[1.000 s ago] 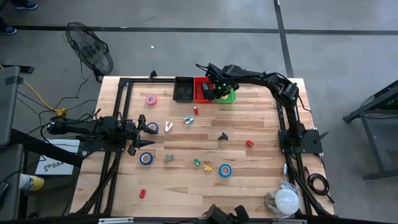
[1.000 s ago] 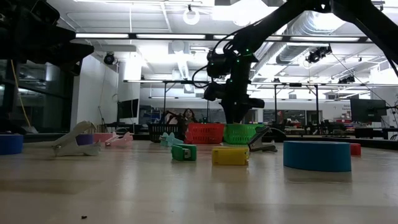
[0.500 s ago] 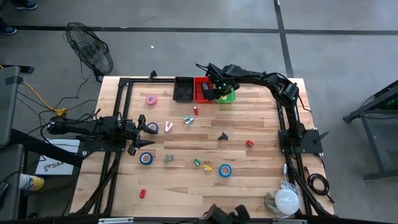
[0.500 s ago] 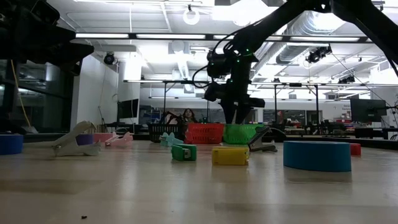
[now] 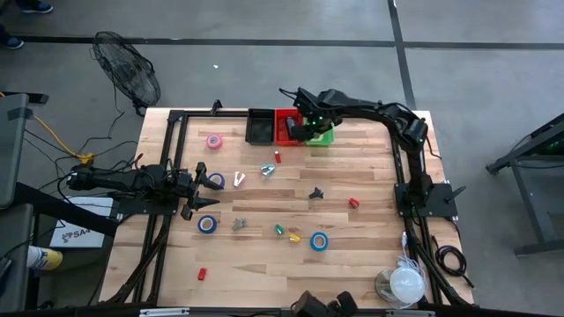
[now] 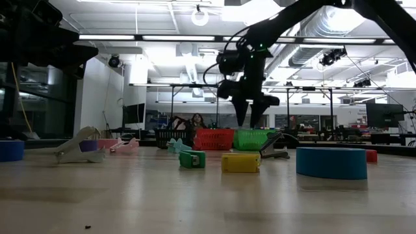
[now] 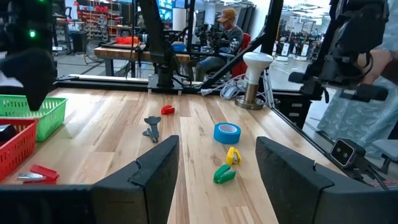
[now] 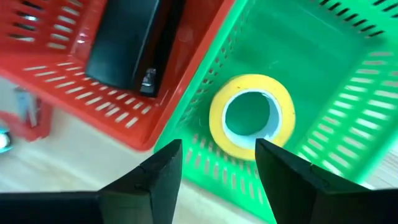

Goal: Pick and place Stapler, Stapler remover, tape
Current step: Put the light blue tape into the green bin

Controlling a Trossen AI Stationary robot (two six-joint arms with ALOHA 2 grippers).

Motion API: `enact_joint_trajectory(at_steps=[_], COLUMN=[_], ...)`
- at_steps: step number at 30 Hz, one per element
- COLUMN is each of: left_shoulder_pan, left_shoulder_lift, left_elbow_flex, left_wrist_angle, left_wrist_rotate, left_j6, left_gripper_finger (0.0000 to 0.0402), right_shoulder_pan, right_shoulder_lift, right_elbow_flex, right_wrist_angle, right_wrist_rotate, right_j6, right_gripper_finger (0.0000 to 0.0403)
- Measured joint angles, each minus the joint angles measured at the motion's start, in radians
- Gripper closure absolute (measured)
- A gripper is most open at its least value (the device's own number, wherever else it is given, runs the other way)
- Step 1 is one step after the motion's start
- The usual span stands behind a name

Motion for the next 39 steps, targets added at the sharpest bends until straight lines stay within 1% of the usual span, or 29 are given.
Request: enact_joint_trajectory(at_steps=[6,12,19,29,35,39], left_shoulder_pan=[0.0,0.0,0.0,0.0,0.0,0.0], left_shoulder_lift=[0.0,0.0,0.0,0.0,0.0,0.0], left_elbow_flex=[0.0,0.0,0.0,0.0,0.0,0.0], left_wrist_angle=[0.0,0.0,0.0,0.0,0.0,0.0], left_wrist_rotate=[0.0,0.0,0.0,0.0,0.0,0.0], left_j6=[0.0,0.0,0.0,0.0,0.0,0.0], left_gripper_finger=[0.0191,0.0191,0.0191,0.0191,0.0191,0.0191], right_shoulder_pan=[0.021,0.106,0.271,0.522,0.659,0.741], right_shoulder_lift=[-0.086,-0.159,-0.183,-0.181,-0.18,-0.18], right_elbow_flex=[0.0,0.001,0.001,0.001,0.001,0.001], right_wrist_angle=[-0.065,-0.16,-0.227,-0.195,-0.192,-0.193], right_wrist_rotate=[0.001,0.02,0.087,0.1,0.118,0.136], right_j6=[0.002,0.02,0.066,0.123,0.223,0.32], right_gripper_finger=[0.0207,0.0208,0.0208,0.0208,0.0208,0.0208])
